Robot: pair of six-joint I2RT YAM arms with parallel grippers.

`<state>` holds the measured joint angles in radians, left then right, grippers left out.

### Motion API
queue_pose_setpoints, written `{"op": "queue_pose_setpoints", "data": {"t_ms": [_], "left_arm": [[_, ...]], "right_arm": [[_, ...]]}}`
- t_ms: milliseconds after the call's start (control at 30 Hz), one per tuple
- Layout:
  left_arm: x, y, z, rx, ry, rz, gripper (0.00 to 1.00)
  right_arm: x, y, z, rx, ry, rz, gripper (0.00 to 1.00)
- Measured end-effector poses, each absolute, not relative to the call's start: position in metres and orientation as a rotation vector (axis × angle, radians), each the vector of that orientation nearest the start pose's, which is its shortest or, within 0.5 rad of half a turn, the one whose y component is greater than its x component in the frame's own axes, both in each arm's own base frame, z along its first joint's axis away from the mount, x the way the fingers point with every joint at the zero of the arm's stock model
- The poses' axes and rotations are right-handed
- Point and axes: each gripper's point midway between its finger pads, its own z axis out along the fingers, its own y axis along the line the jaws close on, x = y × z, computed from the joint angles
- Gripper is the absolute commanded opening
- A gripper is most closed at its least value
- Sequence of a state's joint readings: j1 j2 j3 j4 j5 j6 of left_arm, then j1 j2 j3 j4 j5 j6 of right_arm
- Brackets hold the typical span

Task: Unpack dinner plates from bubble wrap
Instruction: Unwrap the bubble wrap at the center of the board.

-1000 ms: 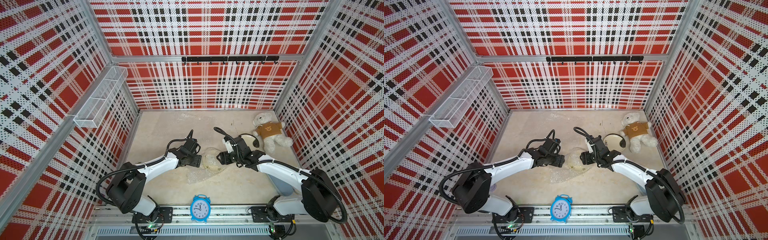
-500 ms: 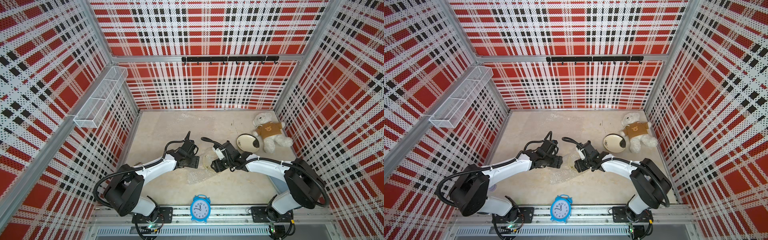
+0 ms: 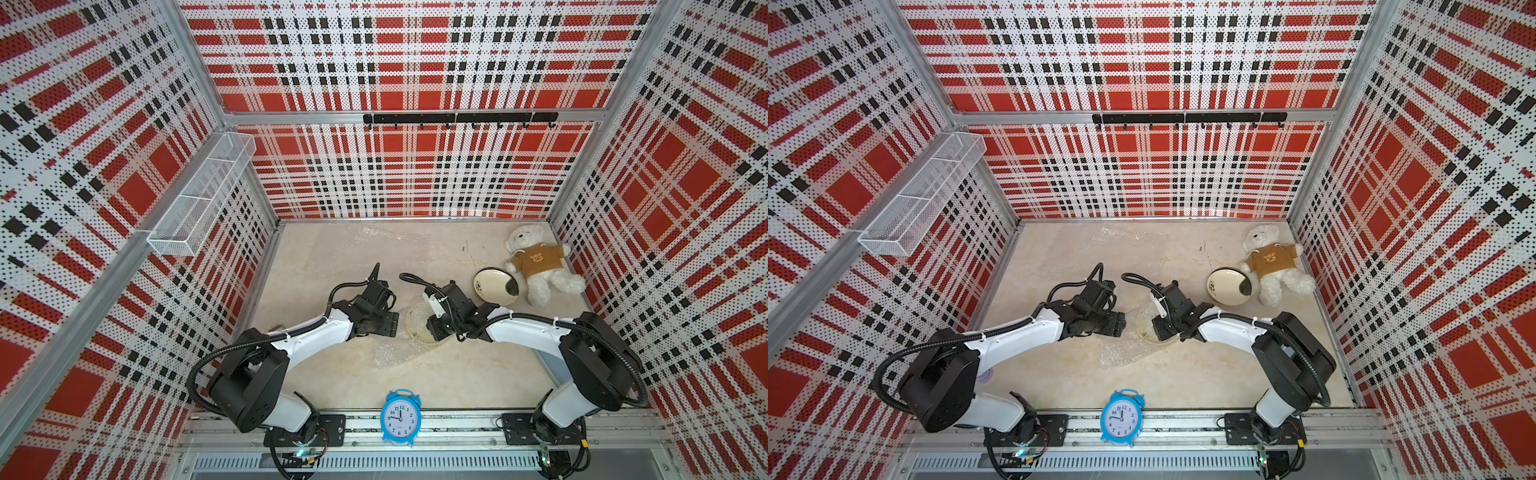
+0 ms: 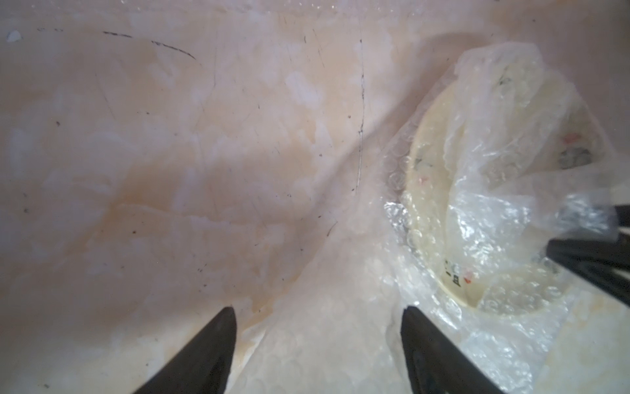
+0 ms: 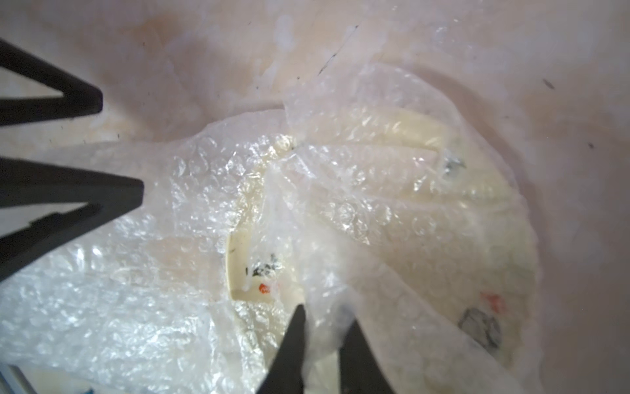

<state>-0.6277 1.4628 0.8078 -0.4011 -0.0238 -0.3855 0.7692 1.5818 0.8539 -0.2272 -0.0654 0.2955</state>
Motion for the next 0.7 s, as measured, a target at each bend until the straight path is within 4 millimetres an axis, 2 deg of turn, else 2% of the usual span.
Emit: {"op": "queue_pose_setpoints", "data": {"t_ms": [100, 300, 400, 533, 700], "left_arm": [[0.281, -0.199, 0.061, 0.313, 2.64, -0.319, 0.78], [0.282, -0.201, 0.061, 0.309, 2.636, -0.334, 0.78], [0.281, -0.201, 0.061, 0.306, 2.637, -0.338, 0.78], [0.28, -0.201, 0.06, 0.307, 2.64, -0.341, 0.78], [0.28, -0.201, 0.058, 0.307, 2.641, -0.34, 0.78]], "right_arm": [[0.275, 0.274, 0.075, -0.6, 2.476, 0.481, 0.0], [0.283, 0.26, 0.115, -0.489, 2.374, 0.494, 0.0], [0.292, 0.243, 0.127, -0.387, 2.355, 0.513, 0.0], [0.304, 0.204, 0.122, -0.207, 2.375, 0.488, 0.0], [0.304, 0.154, 0.103, 0.029, 2.415, 0.448, 0.0]]}}
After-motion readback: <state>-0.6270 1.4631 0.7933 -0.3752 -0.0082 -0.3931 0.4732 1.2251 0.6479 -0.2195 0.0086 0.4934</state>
